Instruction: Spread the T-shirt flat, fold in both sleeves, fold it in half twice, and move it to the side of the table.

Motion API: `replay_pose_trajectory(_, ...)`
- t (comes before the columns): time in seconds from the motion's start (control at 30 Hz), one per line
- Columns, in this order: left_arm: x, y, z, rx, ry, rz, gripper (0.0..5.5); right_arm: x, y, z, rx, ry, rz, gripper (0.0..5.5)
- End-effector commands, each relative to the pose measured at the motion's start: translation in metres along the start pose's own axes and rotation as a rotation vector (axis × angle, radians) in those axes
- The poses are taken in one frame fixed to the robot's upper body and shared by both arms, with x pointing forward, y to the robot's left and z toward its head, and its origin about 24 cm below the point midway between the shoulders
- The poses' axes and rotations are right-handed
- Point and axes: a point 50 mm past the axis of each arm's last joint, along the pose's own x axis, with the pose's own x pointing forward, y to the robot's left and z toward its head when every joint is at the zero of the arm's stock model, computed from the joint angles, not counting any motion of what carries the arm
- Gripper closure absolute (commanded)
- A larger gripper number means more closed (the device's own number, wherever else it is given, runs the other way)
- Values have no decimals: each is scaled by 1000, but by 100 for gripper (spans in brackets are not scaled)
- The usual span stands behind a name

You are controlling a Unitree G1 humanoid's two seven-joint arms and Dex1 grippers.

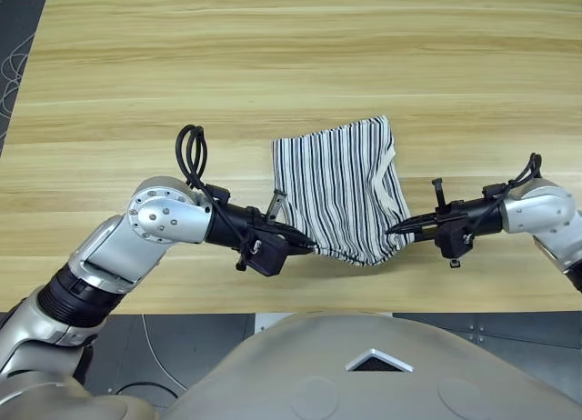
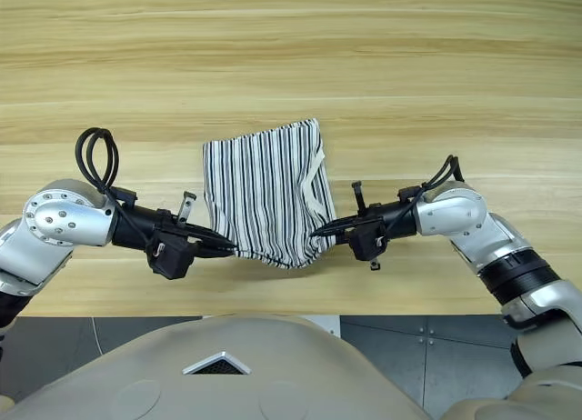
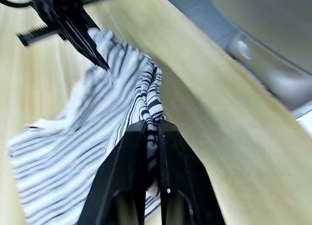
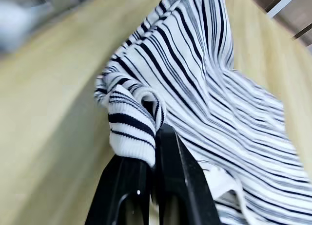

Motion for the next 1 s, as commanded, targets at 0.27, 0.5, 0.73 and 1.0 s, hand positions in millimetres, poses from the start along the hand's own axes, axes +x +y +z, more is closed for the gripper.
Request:
replay_pose_trajectory(0.27, -22, -6, -14, -172, 81, -52, 531, -21, -15, 19, 82, -39, -54, 540)
replay_pose_trajectory(0.5, -35, 26, -10, -141, 14, 99, 531, -21, -37, 16, 12, -52, -208, 540)
replay_pose_trajectory(0.73, -39, 50, -18, -116, 11, 189, 531, -16, -50, 7, -26, -18, -282, 540)
replay_pose_trajectory(1.0, -46, 63, -48, -153, 98, 252, 531, -12, -59, -8, -11, 66, -351, 540)
